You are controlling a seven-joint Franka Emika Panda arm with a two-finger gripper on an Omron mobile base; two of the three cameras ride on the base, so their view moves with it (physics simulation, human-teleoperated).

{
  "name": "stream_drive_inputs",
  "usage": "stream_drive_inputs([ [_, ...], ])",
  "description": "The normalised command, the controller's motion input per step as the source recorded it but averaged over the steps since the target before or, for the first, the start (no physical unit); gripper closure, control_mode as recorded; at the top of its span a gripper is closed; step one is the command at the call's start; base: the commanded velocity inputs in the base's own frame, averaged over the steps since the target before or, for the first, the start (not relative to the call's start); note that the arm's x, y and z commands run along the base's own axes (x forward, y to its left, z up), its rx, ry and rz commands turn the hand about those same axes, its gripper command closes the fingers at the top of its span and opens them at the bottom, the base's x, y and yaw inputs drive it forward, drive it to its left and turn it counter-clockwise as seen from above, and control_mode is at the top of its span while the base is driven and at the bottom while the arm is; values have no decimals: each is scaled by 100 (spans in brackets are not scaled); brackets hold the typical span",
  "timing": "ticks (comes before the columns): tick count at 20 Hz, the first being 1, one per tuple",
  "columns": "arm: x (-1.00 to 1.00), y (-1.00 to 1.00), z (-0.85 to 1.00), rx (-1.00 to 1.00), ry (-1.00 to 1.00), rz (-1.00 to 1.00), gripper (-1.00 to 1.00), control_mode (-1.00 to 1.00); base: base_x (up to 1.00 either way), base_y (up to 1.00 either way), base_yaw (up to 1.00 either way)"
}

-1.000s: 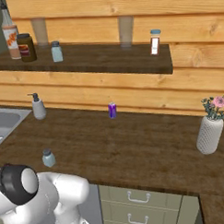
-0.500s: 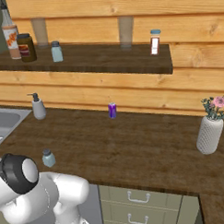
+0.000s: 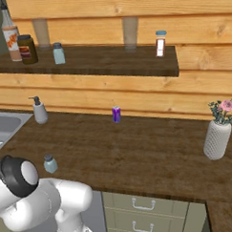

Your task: Put the shaker and condiment bottle from the counter next to their counterparts in the cabinet.

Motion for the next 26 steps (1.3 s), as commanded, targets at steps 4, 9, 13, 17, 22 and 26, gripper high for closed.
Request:
stream_drive_inputs([
  [4,33,18,0,8,-18,0,100,-100,0,0,0],
  [9,20,28,0,1,-4,0,100,-100,0,0,0],
  [13,19,38,2,0,0,0,100,-100,0,0,0],
  [17,25,36,9,0,0,0,100,-100,0,0,0],
  [22,33,15,9,0,0,0,100,-100,0,0,0],
  [26,28,1,5,0,0,1,100,-100,0,0,0],
])
